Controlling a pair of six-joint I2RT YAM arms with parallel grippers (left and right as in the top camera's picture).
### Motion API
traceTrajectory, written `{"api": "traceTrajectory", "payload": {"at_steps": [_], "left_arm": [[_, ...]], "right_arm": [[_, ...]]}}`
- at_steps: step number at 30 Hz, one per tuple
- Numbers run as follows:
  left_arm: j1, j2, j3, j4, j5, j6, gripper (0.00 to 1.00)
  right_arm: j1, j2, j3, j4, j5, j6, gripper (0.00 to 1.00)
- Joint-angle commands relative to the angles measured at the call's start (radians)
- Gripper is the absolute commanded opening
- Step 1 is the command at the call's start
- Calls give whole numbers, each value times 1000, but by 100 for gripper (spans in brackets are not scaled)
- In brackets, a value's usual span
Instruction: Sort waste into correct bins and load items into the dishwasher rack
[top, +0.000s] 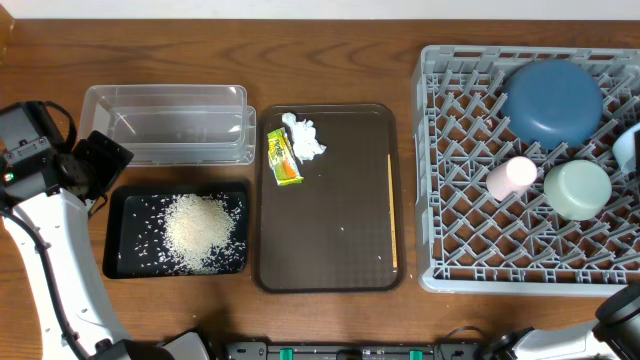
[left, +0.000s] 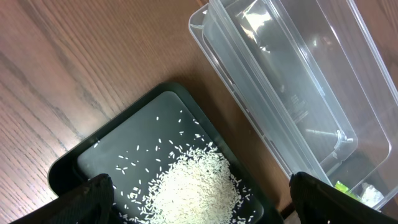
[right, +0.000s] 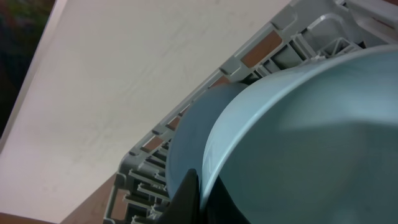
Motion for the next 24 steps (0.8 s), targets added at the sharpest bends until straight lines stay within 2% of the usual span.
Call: {"api": "traceTrajectory", "payload": {"at_steps": [1, 6, 15, 24], "left_arm": [[4, 4, -5, -1, -5, -6, 93], [4, 4, -5, 0, -5, -6, 93], [4, 4, -5, 0, -5, -6, 93], [4, 4, -5, 0, -5, -6, 93]], "right_arm": [[-19, 18, -5, -19, -12, 18, 1], [-26, 18, -5, -11, -32, 27, 1], [30, 18, -5, 97, -34, 162, 1], [67, 41, -5, 100, -14, 124, 1]]}}
